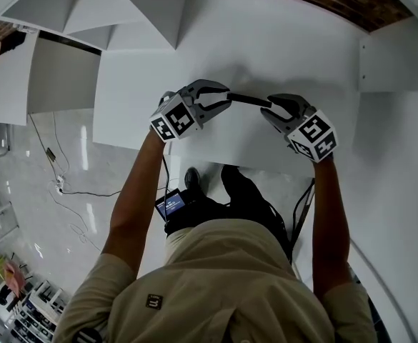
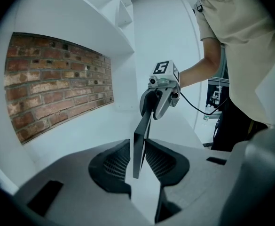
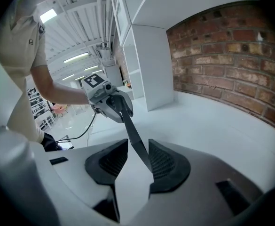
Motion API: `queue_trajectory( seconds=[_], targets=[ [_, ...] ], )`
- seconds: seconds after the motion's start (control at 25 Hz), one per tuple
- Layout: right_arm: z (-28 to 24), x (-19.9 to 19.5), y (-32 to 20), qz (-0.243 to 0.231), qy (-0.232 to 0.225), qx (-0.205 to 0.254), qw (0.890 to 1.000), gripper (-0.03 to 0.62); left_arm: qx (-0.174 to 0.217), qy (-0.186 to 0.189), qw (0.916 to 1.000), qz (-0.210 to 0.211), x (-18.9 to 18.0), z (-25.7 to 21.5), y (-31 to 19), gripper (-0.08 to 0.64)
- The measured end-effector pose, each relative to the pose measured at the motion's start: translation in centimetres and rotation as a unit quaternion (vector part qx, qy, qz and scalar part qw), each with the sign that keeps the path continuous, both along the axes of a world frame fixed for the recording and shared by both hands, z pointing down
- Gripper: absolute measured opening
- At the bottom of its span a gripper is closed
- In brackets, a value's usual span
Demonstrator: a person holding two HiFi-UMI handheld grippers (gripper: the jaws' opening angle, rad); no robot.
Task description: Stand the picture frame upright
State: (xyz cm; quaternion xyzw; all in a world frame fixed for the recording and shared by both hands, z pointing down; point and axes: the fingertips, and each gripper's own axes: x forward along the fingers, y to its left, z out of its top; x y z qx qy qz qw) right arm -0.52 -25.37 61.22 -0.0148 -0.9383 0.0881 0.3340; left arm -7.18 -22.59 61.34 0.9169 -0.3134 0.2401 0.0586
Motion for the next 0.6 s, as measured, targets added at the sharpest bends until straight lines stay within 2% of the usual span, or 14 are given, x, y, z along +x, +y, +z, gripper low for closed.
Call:
queue_trajectory(
  seconds=[0.44, 0.6],
  targets=[
    [-0.55, 0.16, 0.09, 0.008, -0.007, 0.009, 1.0, 0.138, 0.007, -0.002, 0.9999, -0.01, -0.04, -0.71, 0.09, 0.083],
    [-0.69, -0.07, -0.27, 0.018, -0.015, 0.014, 1.0, 0.106, 0.01, -0.001, 0.9998, -0.019, -0.06, -0.71, -0.36, 0.083]
  ],
)
